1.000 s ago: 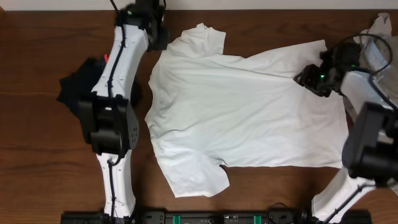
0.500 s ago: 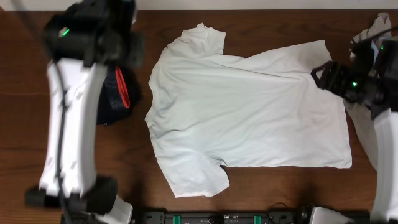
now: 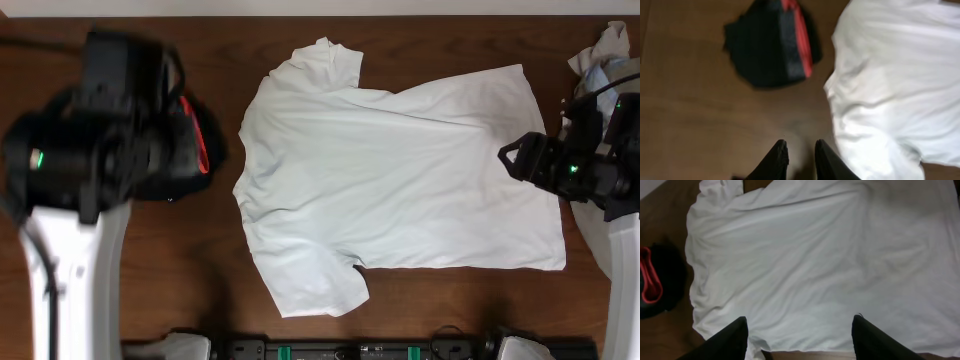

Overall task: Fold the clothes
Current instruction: 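Release the left shoulder and move the left gripper to the bottom left hem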

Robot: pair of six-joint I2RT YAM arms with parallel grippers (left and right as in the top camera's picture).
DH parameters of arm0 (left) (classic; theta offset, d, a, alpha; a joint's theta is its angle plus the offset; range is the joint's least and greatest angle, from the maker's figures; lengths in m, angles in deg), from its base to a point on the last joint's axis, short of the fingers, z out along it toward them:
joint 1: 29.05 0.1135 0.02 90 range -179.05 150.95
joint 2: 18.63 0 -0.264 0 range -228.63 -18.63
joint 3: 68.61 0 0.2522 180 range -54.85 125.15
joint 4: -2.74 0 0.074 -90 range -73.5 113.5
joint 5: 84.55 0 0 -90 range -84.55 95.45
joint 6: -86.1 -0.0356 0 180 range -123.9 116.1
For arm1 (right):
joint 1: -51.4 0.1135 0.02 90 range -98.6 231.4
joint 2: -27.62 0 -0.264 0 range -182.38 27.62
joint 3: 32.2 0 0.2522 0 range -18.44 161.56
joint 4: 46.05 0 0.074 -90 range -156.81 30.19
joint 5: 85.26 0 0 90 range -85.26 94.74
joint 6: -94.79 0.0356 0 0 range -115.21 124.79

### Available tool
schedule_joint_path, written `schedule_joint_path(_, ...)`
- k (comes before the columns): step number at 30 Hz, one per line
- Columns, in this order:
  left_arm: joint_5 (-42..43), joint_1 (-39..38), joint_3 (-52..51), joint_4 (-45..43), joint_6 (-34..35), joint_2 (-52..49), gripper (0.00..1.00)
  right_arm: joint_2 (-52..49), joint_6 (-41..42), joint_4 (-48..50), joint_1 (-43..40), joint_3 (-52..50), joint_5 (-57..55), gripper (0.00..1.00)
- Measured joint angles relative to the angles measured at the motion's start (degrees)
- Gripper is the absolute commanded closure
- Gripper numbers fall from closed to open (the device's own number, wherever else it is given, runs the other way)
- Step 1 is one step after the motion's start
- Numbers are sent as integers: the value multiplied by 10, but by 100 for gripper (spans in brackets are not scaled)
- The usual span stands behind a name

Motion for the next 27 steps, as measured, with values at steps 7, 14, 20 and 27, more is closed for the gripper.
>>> schedule_joint_path(7, 5, 0, -217, -10, 58, 144, 71, 0, -9, -6, 0, 0, -1, 34)
schedule_joint_path(14, 148, 0, -467, -137, 110, 169, 70, 0, -11, -10, 0, 0, -17, 32)
schedule_joint_path(20, 282, 0, -671, -256, 149, 160, 70, 0, -11, -30, 0, 0, -52, 32)
schedule_joint_path(27, 357, -19, -790, -346, 198, 155, 66, 0, -11, -34, 0, -2, -71, 32)
